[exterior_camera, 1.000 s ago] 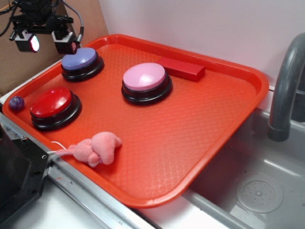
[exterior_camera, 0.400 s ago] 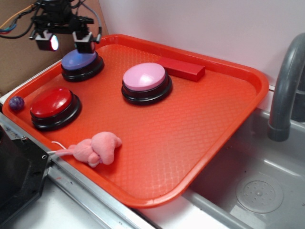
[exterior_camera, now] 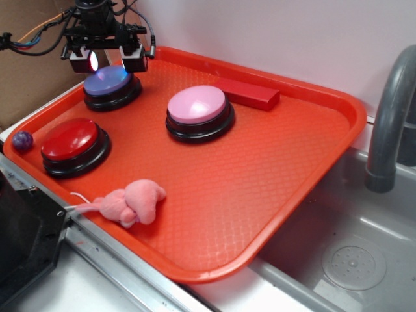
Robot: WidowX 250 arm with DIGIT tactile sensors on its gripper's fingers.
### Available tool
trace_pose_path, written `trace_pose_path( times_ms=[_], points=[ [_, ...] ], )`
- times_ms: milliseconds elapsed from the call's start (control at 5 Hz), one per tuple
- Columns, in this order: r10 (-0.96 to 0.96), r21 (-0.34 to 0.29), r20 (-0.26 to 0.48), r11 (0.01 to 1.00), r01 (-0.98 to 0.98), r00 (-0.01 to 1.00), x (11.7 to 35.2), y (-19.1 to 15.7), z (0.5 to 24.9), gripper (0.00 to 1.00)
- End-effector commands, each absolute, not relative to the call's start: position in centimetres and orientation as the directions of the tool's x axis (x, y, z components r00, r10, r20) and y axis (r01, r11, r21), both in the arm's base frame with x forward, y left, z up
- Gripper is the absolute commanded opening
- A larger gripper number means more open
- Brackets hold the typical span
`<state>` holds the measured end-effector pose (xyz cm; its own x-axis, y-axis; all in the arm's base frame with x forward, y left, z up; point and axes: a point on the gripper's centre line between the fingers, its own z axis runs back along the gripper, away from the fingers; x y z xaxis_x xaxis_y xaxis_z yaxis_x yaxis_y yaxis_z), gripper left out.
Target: Push the purple button.
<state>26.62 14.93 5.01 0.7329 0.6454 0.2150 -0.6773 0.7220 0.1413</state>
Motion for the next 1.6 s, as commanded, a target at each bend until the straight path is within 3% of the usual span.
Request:
trace_pose_path(
  times_ms=[0,200,400,800,1000,1400],
  points=[
    [0.605,0.109,0.251,0.758,-0.643,0.756,25.2,16.6,7.4,1.00],
    [0.580,0.032,0.326,0.782,-0.622,0.746,25.0,16.0,10.2,1.00],
    [0.582,0.070,0.348,0.766,-0.639,0.735,25.1,15.9,12.2,1.00],
    [0.620,0.019,0.308,0.755,-0.656,0.722,24.7,15.7,13.2,1.00],
    [0.622,0.022,0.296,0.754,-0.657,0.724,24.6,15.0,13.4,1.00],
    [0.618,-0.087,0.254,0.781,-0.619,0.744,24.6,14.8,13.9,1.00]
  ],
)
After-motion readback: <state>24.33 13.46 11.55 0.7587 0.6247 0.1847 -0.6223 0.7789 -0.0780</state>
